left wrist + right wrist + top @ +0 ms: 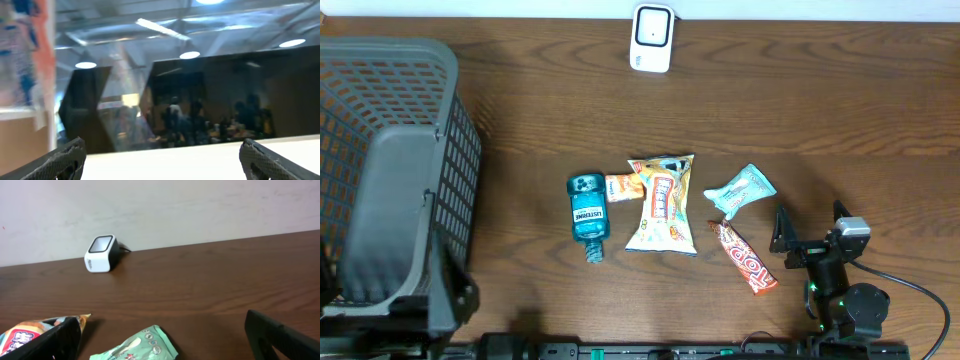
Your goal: Scan the item barcode
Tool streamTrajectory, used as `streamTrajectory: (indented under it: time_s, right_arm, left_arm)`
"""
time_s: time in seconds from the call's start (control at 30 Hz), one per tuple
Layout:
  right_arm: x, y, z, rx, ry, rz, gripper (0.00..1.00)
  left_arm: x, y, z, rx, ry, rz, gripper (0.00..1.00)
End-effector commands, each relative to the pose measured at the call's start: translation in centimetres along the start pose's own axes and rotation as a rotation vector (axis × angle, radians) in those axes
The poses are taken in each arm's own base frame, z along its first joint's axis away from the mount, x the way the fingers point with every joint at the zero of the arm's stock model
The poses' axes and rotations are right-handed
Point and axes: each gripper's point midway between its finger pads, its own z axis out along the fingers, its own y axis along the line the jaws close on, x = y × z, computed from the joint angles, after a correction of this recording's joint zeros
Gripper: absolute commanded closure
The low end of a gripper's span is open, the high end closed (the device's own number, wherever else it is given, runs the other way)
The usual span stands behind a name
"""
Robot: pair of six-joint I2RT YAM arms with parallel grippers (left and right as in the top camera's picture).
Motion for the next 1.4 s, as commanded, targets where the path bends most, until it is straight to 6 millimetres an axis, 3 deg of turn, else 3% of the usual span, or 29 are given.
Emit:
streamTrajectory:
  time_s: [0.0,0.1,0.23,0.5,1.23,1.37]
  right_arm:
    - [0.1,0.1,0.0,-0.003,0.004,-0.011,0.01]
    - [0.1,0.1,0.0,-0.003,0.004,-0.011,0.01]
    - [0.1,0.1,0.0,-0.003,0.004,-0.011,0.01]
    - [0.1,0.1,0.0,-0.003,0.004,-0.011,0.01]
    - [0.1,0.1,0.0,-0.003,0.004,-0.011,0.01]
    - [0.1,0.1,0.0,-0.003,0.004,-0.011,0.01]
  left_arm:
    - [0.0,1.5,-0.6,-0.094,0.019,-0.001,0.02]
    - [1.0,1.6,-0.8,-0.105,0.062,0.006,0.02]
    - [-0.1,1.5,-2.0,-0.102,0.018,0.005,0.02]
    - [-4.6,1.3,-8.8,-0.125,-0.167,0.019,0.02]
    - [-6.6,1.3,-9.6,-0.174,-0.221,0.055,0.02]
    - [-7.9,1.2,-10.0,-0.175,-0.273,0.057,0.02]
